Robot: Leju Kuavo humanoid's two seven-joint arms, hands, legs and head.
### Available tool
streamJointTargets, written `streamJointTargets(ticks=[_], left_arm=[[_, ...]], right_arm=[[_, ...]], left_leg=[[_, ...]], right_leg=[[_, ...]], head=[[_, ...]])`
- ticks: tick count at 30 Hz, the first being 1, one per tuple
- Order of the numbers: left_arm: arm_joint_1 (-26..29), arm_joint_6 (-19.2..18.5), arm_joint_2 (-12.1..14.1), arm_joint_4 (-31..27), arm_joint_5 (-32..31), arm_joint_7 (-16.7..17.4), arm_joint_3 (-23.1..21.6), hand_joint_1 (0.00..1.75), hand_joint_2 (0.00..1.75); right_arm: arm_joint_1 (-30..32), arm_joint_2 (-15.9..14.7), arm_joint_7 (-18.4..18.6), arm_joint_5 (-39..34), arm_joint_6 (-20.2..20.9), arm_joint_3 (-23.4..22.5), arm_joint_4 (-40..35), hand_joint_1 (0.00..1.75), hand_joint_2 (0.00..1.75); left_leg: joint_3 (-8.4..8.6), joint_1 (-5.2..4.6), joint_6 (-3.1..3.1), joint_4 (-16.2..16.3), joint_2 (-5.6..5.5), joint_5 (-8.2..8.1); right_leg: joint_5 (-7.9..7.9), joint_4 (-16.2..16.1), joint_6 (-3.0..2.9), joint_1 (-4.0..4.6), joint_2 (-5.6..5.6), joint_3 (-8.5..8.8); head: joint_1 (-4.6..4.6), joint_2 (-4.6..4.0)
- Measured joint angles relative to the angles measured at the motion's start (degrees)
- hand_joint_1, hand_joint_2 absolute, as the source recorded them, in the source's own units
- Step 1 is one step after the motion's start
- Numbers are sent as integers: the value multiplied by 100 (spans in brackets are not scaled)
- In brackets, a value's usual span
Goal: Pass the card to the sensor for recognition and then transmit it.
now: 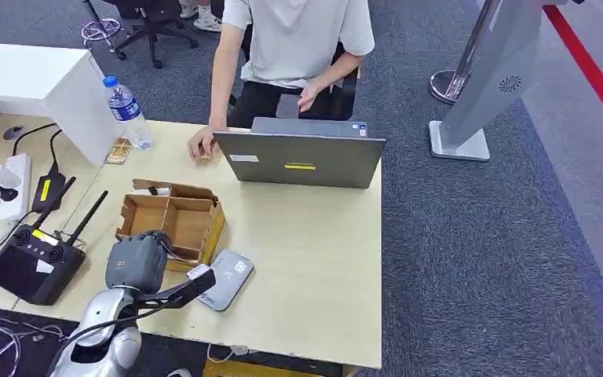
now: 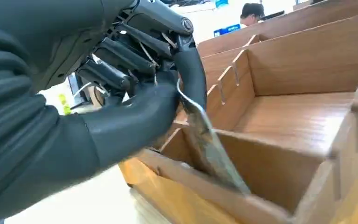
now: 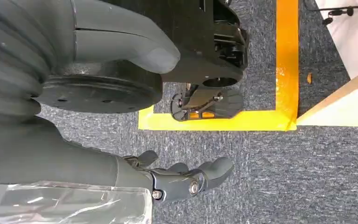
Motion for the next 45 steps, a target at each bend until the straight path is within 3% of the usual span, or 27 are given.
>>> streamJointTargets(ticks=[5, 14, 23, 24, 29, 38, 45], left_arm=[[37, 295, -11, -4, 63, -127, 0, 175, 175], [167, 419, -5, -271, 24, -190, 0, 175, 175], [555, 942, 144, -1835, 100, -561, -4, 175, 175], [565, 962, 162, -1946, 105, -579, -4, 0, 175], [570, 892, 254, -2229, 155, -616, -46, 0, 175], [540, -99, 547, -2120, 103, -282, -243, 0, 175], [515, -356, 789, -1884, 199, -190, -354, 0, 175]], right_arm=[[0, -2, -7, -2, 2, 4, 0, 0, 175], [2, -2, -9, -39, -9, 2, 0, 0, 175], [4, 4, -89, -223, -240, -30, 2, 0, 175], [4, 7, -94, -221, -240, -39, 2, 0, 175], [4, 7, -109, -216, -229, -66, 2, 0, 175], [3, -7, -85, -216, -33, -96, 2, 0, 175], [3, -7, -83, -212, -35, -98, 2, 0, 175]], left_leg=[[0, 0, 0, 0, 0, 0], [0, 0, 0, 0, 1, 0], [-1, 0, 0, -1, -1, -2], [-1, 0, 0, -1, -1, -2], [0, 0, 0, -1, -1, -2], [1, 0, 0, 0, 1, -1], [0, 0, -1, -1, 1, -3]], right_leg=[[0, 0, 0, 0, 0, 0], [0, 0, 0, 0, 1, -1], [-3, 0, 1, 0, -1, -1], [-3, 0, 1, 0, -1, -1], [-3, 0, 0, 0, -1, 0], [-2, 0, 0, 0, 1, -1], [-3, 0, 0, 0, 1, -3]], head=[[0, 0], [0, 0], [0, 0], [2, 0], [0, 0], [0, 0], [0, 0]])
